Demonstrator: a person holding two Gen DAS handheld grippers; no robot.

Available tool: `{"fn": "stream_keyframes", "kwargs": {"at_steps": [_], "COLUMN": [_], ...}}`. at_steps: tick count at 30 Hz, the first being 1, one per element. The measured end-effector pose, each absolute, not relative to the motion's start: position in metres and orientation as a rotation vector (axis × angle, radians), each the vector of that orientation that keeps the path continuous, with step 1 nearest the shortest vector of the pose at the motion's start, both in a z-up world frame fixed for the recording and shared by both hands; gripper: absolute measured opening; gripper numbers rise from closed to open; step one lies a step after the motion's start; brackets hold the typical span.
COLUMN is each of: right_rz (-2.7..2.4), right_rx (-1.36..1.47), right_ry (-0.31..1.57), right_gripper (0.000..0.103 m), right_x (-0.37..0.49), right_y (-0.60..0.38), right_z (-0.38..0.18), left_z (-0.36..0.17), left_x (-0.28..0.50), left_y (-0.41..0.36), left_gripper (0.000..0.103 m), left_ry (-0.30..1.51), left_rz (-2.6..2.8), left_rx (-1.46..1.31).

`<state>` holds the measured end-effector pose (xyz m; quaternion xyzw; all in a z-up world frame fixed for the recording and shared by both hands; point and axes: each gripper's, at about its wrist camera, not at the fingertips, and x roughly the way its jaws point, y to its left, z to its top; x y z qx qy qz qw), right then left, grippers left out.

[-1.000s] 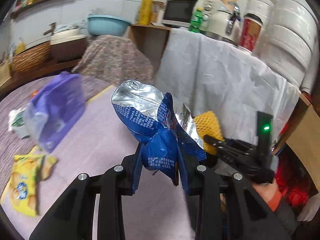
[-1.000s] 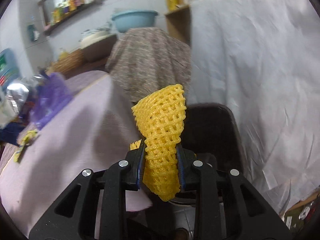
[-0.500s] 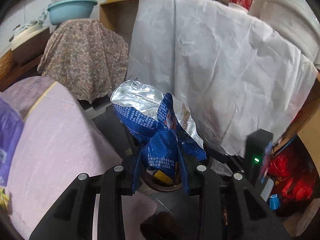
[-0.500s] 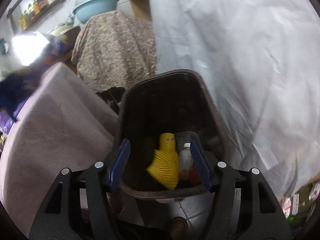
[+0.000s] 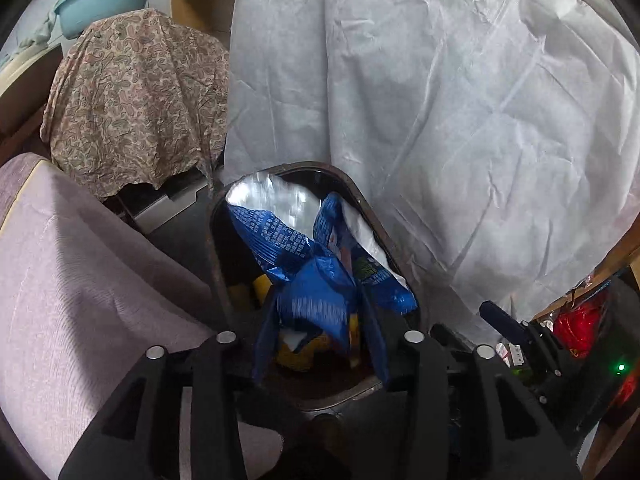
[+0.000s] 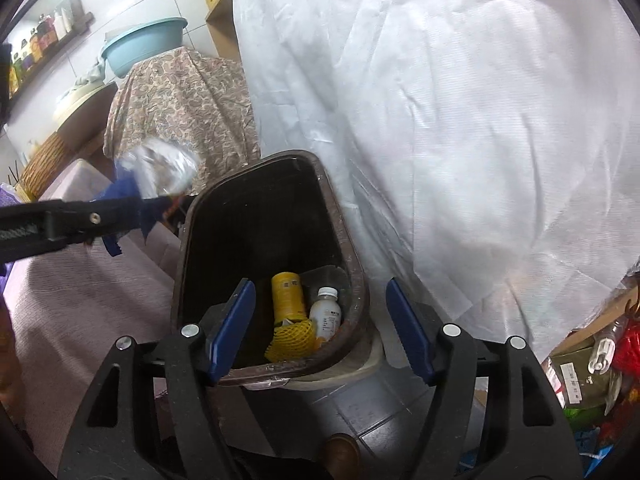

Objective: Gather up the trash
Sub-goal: 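Carry the yellow net and blue bag to the black bin and open both tools, then return both tools to the table, moving the left tool toward the yellow chip bag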

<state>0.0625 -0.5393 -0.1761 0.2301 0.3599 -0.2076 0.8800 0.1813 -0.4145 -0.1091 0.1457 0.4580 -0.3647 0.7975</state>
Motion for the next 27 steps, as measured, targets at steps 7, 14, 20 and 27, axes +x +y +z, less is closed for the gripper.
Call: {"fn": "stream_keyframes", "kwargs": {"at_steps": [7, 14, 20, 27], "right_rz": [-0.437, -0.387, -0.302, -0.213], "right_rx": [0.475, 0.463, 0.433, 0.387], "right_ry": [0.738, 0.73, 0.706, 0.677], "right_gripper": [0.075, 0.076, 0.079, 0.079], "right_x": [0.058, 0.064, 0.076, 0.089], "right_y": [-0.533, -0.51, -0.48, -0.442], "right_z": [-0.169, -0.154, -0.132, -0.106], "left_z": [-0.08, -0.037, -0.009, 0.007], "left_x": [0.167, 0.141, 0.128, 0.13], "left_y": [-0.4, -0.362, -0.321, -0.267], "left_gripper": [0.08, 0.09, 0.096, 0.097], "left_ry": [0.882, 0.77, 0.694, 0.672], "left_rz": [-0.798, -0.853, -0.847, -0.771], "left_rx": [0.308, 0.258, 0.191, 0.126]}}
